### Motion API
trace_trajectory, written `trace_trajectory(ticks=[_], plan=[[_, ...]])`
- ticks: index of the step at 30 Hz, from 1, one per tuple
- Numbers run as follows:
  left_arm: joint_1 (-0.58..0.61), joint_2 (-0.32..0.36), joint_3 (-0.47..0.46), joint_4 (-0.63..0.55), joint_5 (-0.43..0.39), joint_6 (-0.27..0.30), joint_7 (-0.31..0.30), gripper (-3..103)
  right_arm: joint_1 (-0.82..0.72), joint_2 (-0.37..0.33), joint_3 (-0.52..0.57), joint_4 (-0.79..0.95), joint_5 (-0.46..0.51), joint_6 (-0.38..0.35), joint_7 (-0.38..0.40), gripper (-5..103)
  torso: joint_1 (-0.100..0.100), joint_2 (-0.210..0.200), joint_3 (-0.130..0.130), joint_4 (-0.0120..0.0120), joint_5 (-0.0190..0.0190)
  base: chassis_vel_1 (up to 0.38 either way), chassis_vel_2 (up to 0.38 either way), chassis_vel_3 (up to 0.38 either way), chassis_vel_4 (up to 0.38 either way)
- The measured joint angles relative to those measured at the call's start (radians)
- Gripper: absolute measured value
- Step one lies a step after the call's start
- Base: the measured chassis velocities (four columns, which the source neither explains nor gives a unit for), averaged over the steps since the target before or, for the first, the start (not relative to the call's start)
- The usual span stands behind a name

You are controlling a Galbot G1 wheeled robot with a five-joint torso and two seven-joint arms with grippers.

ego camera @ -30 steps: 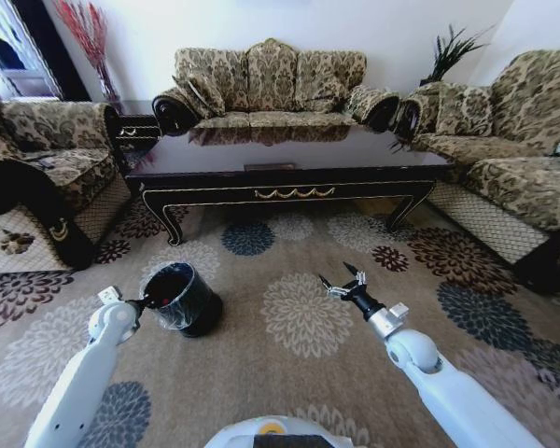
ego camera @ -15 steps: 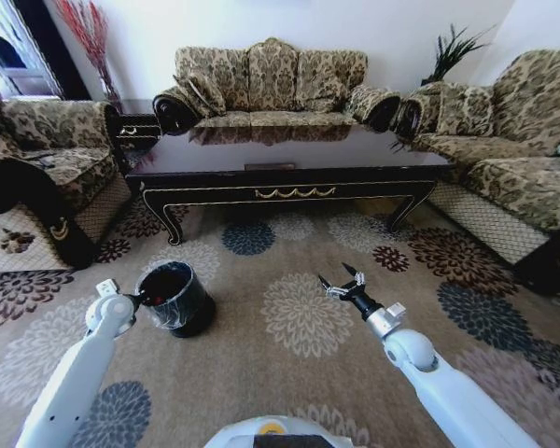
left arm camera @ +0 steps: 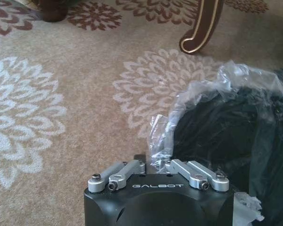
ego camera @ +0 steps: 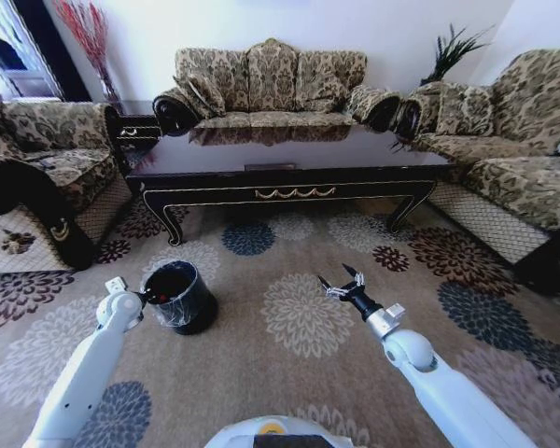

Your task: Move to the front of the table and pick up the trash from the floor, then place it into the trash bin.

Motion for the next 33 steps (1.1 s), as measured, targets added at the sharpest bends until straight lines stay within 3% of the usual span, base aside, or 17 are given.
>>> trace_trajectory(ticks=[3,5,8,10,17,19,20,21,22,23,26,27,28,31,32,33], plan=[[0.030,0.011,-0.025,-0.060,-0.012,0.000,-0.012,30,0.003,0.007,-0.003,-0.004,0.000,0.000,0.000,100,0.000,0.000,0.000,0.0006,0.0018,0.000,0.000,0.000,0.000],[0.036,0.013,-0.032,-0.073,-0.017,0.000,-0.016,30,0.003,0.009,-0.003,-0.004,0.000,0.000,0.000,100,0.000,0.000,0.000,0.0008,0.0017,0.000,0.000,0.000,0.000],[0.067,0.029,-0.069,-0.165,-0.045,-0.001,-0.047,46,0.002,0.013,-0.003,-0.005,-0.001,0.001,0.000,100,0.000,0.000,0.000,0.0009,0.0017,0.000,0.000,0.000,0.000],[0.075,0.035,-0.081,-0.191,-0.057,-0.001,-0.058,46,0.002,0.014,-0.003,-0.005,-0.001,0.002,0.000,100,0.000,0.000,0.000,0.0008,0.0017,0.000,0.000,0.000,0.000],[0.150,0.050,-0.189,-0.400,-0.087,-0.003,-0.122,80,-0.010,0.026,0.010,0.009,-0.004,0.004,0.000,100,0.000,0.000,0.000,0.0009,0.0017,0.000,0.000,0.000,0.000],[0.157,0.048,-0.196,-0.416,-0.084,-0.007,-0.122,80,-0.016,0.027,0.017,0.011,-0.004,0.004,0.001,100,0.000,0.000,0.000,0.0010,0.0019,0.000,0.000,0.000,0.000],[0.184,0.041,-0.219,-0.459,-0.069,-0.019,-0.113,90,-0.032,0.030,0.039,0.018,-0.003,0.005,0.004,100,0.000,0.000,0.000,0.0002,0.0016,0.000,0.000,0.000,0.000],[0.215,0.036,-0.238,-0.494,-0.054,-0.025,-0.100,90,-0.040,0.031,0.052,0.022,-0.002,0.005,0.007,100,0.000,0.000,0.000,0.0001,0.0015,0.000,0.000,0.000,0.000],[0.276,0.022,-0.269,-0.546,-0.016,-0.036,-0.073,98,-0.048,0.033,0.068,0.027,0.002,0.005,0.012,100,0.000,0.000,0.000,0.0001,0.0020,0.000,0.000,0.000,0.000],[0.276,0.022,-0.269,-0.546,-0.016,-0.036,-0.073,98,-0.048,0.033,0.068,0.027,0.002,0.005,0.012,100,0.000,0.000,0.000,0.0001,0.0020,0.000,0.000,0.000,0.000],[0.410,-0.022,-0.316,-0.621,0.121,-0.094,0.021,100,-0.062,0.037,0.097,0.034,0.010,0.009,0.022,100,0.000,0.000,0.000,0.0012,0.0013,0.000,0.000,0.000,0.000],[0.410,-0.022,-0.316,-0.621,0.121,-0.094,0.021,100,-0.062,0.037,0.097,0.034,0.010,0.009,0.022,100,0.000,0.000,0.000,0.0012,0.0013,0.000,0.000,0.000,0.000],[0.473,-0.051,-0.336,-0.648,0.205,-0.151,0.089,100,-0.068,0.039,0.111,0.036,0.015,0.013,0.028,100,0.000,0.000,0.000,0.0014,0.0016,0.000,0.000,0.000,0.000],[0.520,-0.075,-0.348,-0.670,0.248,-0.200,0.141,100,-0.073,0.041,0.121,0.038,0.020,0.015,0.035,100,0.000,0.000,0.000,0.0009,0.0017,0.000,0.000,0.000,0.000],[0.584,-0.111,-0.367,-0.690,0.337,-0.301,0.261,100,-0.075,0.046,0.134,0.040,0.032,0.019,0.053,100,0.000,0.000,0.000,0.0004,0.0022,0.000,0.000,0.000,0.000],[0.584,-0.111,-0.367,-0.690,0.337,-0.301,0.261,100,-0.075,0.046,0.134,0.040,0.032,0.019,0.053,100,0.000,0.000,0.000,0.0004,0.0022,0.000,0.000,0.000,0.000]])
